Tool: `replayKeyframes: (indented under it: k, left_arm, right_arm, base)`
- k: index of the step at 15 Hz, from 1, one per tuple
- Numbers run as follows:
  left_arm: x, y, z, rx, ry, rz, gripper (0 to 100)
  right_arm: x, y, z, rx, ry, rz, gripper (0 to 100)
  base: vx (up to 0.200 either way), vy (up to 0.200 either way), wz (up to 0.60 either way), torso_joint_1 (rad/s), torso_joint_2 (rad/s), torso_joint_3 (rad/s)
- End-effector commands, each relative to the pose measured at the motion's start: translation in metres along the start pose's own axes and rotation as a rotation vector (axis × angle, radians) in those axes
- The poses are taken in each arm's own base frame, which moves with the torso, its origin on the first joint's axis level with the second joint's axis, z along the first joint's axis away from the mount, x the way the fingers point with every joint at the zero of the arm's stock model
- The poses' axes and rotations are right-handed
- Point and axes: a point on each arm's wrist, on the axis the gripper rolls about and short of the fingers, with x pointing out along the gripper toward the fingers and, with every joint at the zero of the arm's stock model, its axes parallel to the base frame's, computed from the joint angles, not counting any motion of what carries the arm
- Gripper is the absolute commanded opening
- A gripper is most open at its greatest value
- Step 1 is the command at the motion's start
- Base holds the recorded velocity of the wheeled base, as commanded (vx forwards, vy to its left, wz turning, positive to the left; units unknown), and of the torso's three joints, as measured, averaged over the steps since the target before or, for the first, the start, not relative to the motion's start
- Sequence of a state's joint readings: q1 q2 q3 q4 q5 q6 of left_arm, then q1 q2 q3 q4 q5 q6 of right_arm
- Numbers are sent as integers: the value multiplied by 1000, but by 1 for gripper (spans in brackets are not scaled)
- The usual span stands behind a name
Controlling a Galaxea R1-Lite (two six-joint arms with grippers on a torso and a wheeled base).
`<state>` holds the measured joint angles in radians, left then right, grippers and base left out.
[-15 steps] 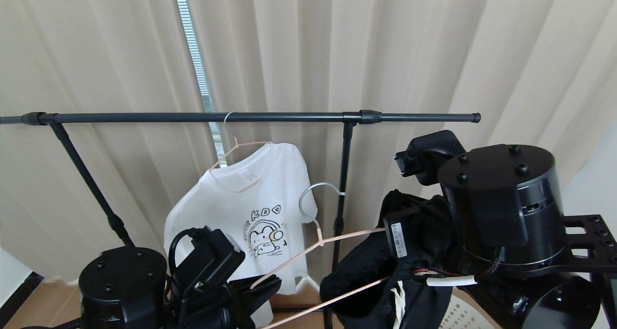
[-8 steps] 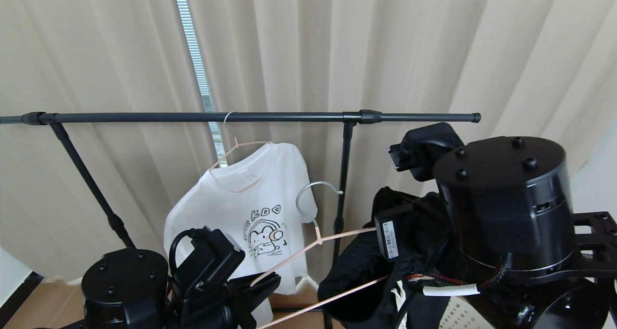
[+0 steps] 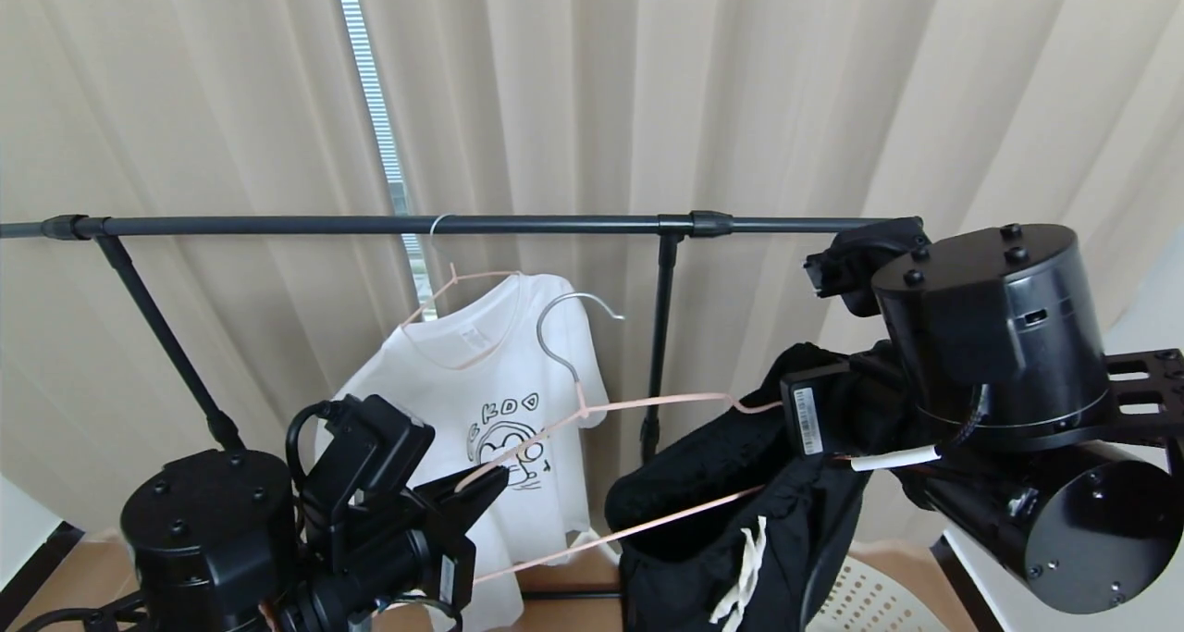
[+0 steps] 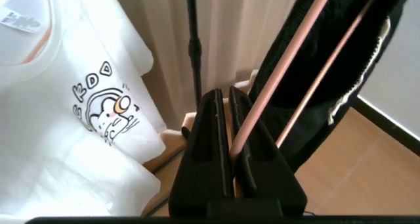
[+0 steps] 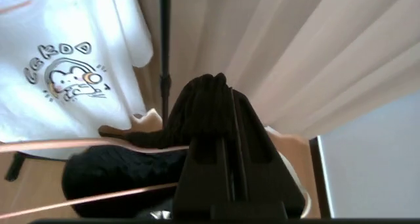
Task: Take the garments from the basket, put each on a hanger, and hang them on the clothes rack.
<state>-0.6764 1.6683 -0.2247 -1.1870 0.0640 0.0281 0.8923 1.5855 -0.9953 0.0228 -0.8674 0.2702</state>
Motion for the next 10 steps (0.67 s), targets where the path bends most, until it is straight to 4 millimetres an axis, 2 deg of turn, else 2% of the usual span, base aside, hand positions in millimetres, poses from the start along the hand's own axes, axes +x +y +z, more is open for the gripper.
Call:
replayKeyframes:
  k: [1, 6, 8, 10]
  left_arm:
    - [5, 5, 3, -7, -8, 44, 0]
    - [14, 4, -2, -9, -25, 80, 0]
    - [15, 3, -4, -7, -41, 73, 0]
    - [14, 0, -4, -7, -49, 63, 0]
  right_arm:
    - [-3, -6, 0, -20, 19, -9, 0]
    - [-22, 7, 7, -89, 27, 56, 0]
    - [-34, 20, 8, -103, 14, 111, 0]
    - [-34, 31, 6, -102, 17, 129, 0]
  base:
    - [0, 0, 0, 0, 0, 0]
    - [0, 0, 0, 0, 0, 0]
    - [0, 0, 0, 0, 0, 0]
    - [0, 0, 0, 0, 0, 0]
